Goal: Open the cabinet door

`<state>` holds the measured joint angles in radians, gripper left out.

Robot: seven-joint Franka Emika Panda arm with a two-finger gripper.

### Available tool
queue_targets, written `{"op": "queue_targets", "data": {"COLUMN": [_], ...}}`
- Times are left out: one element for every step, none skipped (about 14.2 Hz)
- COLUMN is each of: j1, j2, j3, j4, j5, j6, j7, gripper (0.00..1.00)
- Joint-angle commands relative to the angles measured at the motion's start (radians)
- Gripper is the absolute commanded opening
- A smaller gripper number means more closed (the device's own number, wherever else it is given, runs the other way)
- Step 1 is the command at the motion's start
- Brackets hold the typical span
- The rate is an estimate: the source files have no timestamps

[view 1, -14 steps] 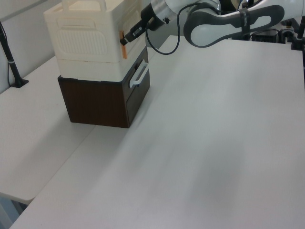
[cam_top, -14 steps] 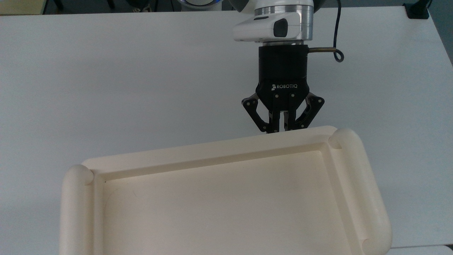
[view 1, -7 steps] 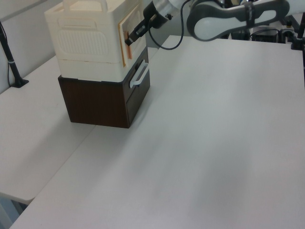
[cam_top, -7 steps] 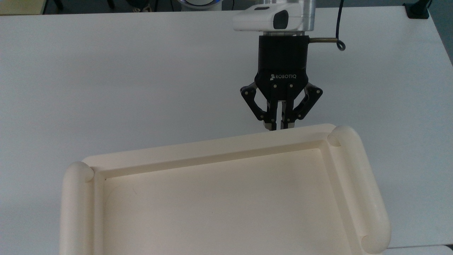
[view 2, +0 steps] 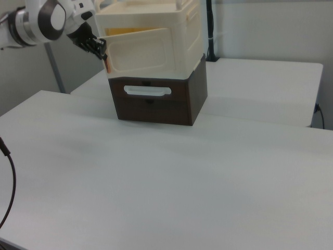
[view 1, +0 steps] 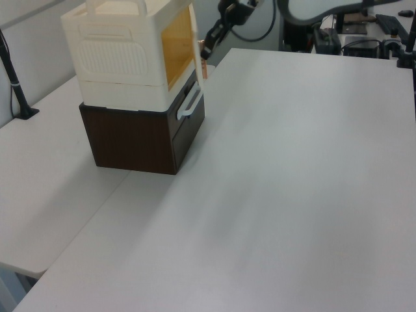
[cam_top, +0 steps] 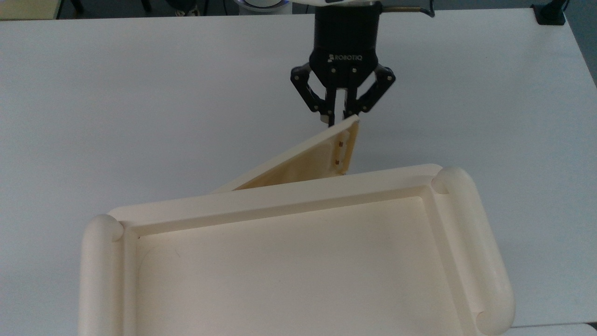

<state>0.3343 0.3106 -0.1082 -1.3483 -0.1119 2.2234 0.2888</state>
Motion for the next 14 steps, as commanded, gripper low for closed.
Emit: {"op": "queue_targets", "data": {"j1": [-0.113, -0.132, -0.15, -0.165, -0.182, -0.199, -0.216, -0.234, -0.257, -0.274, -0.284, -0.296, -0.304, -0.304], "j2": [-0.122, -0.136, -0.152, -0.168, -0.183, -0.2, -0.218, -0.238, -0.254, -0.264, -0.269, -0.268, -0.268, -0.268], "j3": [0.035, 0.035, 0.035, 0.035, 0.035, 0.035, 0.038, 0.047, 0.057, 0.067, 0.067, 0.067, 0.067, 0.067], "j4": [-0.097, -0.097, -0.097, -0.097, -0.098, -0.103, -0.113, -0.121, -0.13, -0.135, -0.137, -0.149, -0.167, -0.185], "j5": [0.006, 0.008, 0.008, 0.008, 0.009, 0.009, 0.009, 0.009, 0.009, 0.009, 0.018, 0.044, 0.069, 0.072], "j6": [-0.238, -0.281, -0.324, -0.371, -0.427, -0.491, -0.552, -0.598, -0.635, -0.665, -0.683, -0.68, -0.68, -0.677], "j7": [0.01, 0.01, 0.009, 0.0, -0.023, -0.048, -0.068, -0.077, -0.082, -0.082, -0.082, -0.089, -0.129, -0.163], "gripper": [0.54, 0.83, 1.0, 1.0, 1.0, 1.0, 1.0, 1.0, 1.0, 1.0, 1.0, 1.0, 1.0, 1.0]}}
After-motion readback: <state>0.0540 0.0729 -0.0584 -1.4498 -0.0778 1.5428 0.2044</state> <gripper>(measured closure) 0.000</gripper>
